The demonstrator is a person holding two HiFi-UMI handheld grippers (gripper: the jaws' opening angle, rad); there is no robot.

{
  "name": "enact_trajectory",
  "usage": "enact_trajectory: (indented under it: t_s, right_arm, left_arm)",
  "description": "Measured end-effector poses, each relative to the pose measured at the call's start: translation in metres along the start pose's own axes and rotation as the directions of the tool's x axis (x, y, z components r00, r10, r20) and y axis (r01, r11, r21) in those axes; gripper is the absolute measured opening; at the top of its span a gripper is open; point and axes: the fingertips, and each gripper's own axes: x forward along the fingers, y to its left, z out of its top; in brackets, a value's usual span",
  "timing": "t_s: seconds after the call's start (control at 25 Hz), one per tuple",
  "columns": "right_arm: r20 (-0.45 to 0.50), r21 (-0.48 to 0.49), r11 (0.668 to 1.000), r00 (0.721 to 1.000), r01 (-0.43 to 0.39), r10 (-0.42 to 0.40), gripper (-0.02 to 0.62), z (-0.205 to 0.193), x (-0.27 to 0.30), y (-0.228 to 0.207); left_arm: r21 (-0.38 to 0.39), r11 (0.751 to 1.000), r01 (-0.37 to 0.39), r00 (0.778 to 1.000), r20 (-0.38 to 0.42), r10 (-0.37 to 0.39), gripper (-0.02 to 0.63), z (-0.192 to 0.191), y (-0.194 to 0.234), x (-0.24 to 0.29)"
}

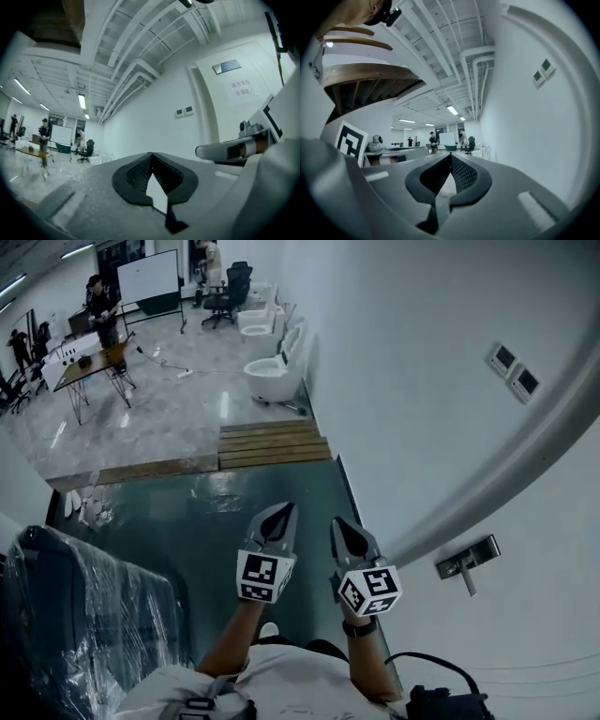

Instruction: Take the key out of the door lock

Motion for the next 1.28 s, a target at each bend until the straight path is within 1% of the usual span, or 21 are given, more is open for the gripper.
enact_trajectory:
  t_s: [0.04,0.12,0.16,0.24,0.28,0.36,0.48,0.56,0.6,0.68,0.72,0.8,0.88,1.0,1.04,1.08,1.12,1.16,1.24,1.28]
  right_arm:
    - [0.029,-0.008,0.998,0.998,0.057,-0.057,0.006,0.01,-0.003,-0.014]
    - [0.048,-0.037,0.985,0.985,0.17,-0.168,0.006,0.024,-0.013,-0.052]
    - [0.047,-0.051,0.973,0.974,0.224,-0.222,0.006,0.028,-0.019,-0.073]
    - [0.047,-0.065,0.941,0.943,0.331,-0.329,0.006,0.032,-0.037,-0.117]
    - [0.049,-0.064,0.919,0.921,0.389,-0.386,0.006,0.031,-0.05,-0.139]
    - [0.06,-0.056,0.86,0.861,0.507,-0.504,0.006,0.028,-0.082,-0.175]
    - [0.09,-0.033,0.765,0.764,0.643,-0.639,0.006,0.03,-0.129,-0.223]
    - [0.115,-0.008,0.7,0.696,0.714,-0.709,0.006,0.039,-0.162,-0.259]
    - [0.131,0.001,0.666,0.66,0.746,-0.74,0.006,0.046,-0.178,-0.276]
    - [0.159,0.002,0.605,0.597,0.796,-0.786,0.006,0.058,-0.207,-0.301]
    - [0.164,0.001,0.582,0.574,0.813,-0.802,0.006,0.061,-0.219,-0.309]
    - [0.159,0.0,0.546,0.539,0.838,-0.827,0.006,0.058,-0.238,-0.318]
    - [0.139,-0.014,0.503,0.499,0.864,-0.855,0.006,0.045,-0.255,-0.329]
    - [0.073,-0.086,0.415,0.422,0.906,-0.904,0.006,0.02,-0.276,-0.35]
    - [0.058,-0.087,0.393,0.399,0.915,-0.915,0.006,0.014,-0.281,-0.352]
    - [0.054,-0.068,0.379,0.382,0.923,-0.922,0.006,0.008,-0.286,-0.352]
    - [0.056,-0.038,0.366,0.368,0.93,-0.928,0.006,0.005,-0.29,-0.351]
    - [0.055,-0.01,0.352,0.352,0.936,-0.934,0.006,0.002,-0.294,-0.351]
    - [0.032,0.021,0.316,0.315,0.949,-0.949,0.006,-0.001,-0.302,-0.355]
    - [0.018,0.028,0.298,0.298,0.954,-0.954,0.006,-0.004,-0.304,-0.355]
  left_arm:
    - [-0.013,0.999,0.045,0.999,0.004,-0.045,0.001,0.002,-0.004,0.018]
    - [-0.027,0.989,0.142,0.99,0.016,-0.142,0.0,0.006,-0.026,0.057]
    - [-0.033,0.979,0.2,0.98,0.024,-0.199,0.0,0.008,-0.043,0.076]
    - [-0.041,0.946,0.321,0.947,0.045,-0.32,0.0,0.009,-0.088,0.11]
    - [-0.043,0.924,0.379,0.925,0.053,-0.377,0.0,0.008,-0.113,0.125]
    - [-0.055,0.87,0.489,0.872,0.053,-0.487,0.0,0.002,-0.163,0.151]
    - [-0.063,0.776,0.627,0.779,0.052,-0.625,0.0,0.003,-0.232,0.184]
    - [-0.035,0.718,0.695,0.719,0.058,-0.693,0.0,0.011,-0.278,0.202]
    - [-0.009,0.698,0.716,0.697,0.062,-0.714,0.0,0.017,-0.298,0.211]
    - [0.028,0.667,0.744,0.664,0.074,-0.744,0.002,0.027,-0.329,0.228]
    - [0.028,0.65,0.759,0.647,0.08,-0.759,0.002,0.03,-0.342,0.234]
    - [0.023,0.608,0.794,0.604,0.091,-0.792,0.002,0.035,-0.369,0.243]
    - [0.038,0.555,0.831,0.549,0.099,-0.83,0.002,0.034,-0.399,0.248]
    - [0.047,0.458,0.888,0.454,0.08,-0.888,0.002,0.023,-0.443,0.251]
    - [0.037,0.426,0.904,0.423,0.074,-0.903,0.002,0.018,-0.452,0.25]
    - [0.023,0.397,0.918,0.394,0.072,-0.916,0.002,0.015,-0.458,0.25]
    - [0.013,0.374,0.928,0.372,0.071,-0.926,0.002,0.012,-0.462,0.251]
    - [0.009,0.358,0.934,0.357,0.069,-0.932,0.002,0.01,-0.467,0.253]
    - [0.015,0.342,0.94,0.341,0.054,-0.939,0.003,0.007,-0.476,0.263]
    - [0.015,0.336,0.942,0.335,0.042,-0.941,0.07,0.004,-0.479,0.268]
